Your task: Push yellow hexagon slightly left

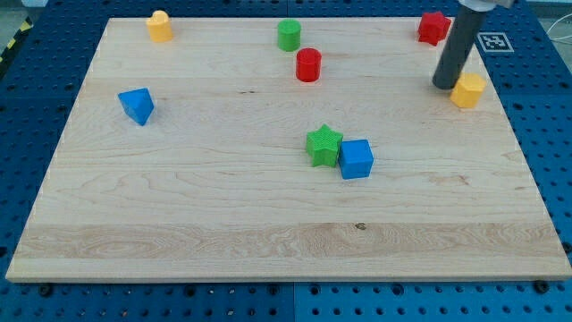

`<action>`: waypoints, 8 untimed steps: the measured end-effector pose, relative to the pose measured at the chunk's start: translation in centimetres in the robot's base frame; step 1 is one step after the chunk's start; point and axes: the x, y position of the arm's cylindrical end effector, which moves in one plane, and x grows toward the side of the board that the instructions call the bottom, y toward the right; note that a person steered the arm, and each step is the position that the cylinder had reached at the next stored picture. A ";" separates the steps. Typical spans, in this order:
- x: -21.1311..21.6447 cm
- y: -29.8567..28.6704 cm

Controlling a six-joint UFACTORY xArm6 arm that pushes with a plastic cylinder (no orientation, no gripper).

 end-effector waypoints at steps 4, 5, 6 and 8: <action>-3.9 2.2; -3.9 6.0; -3.9 9.4; 0.5 9.1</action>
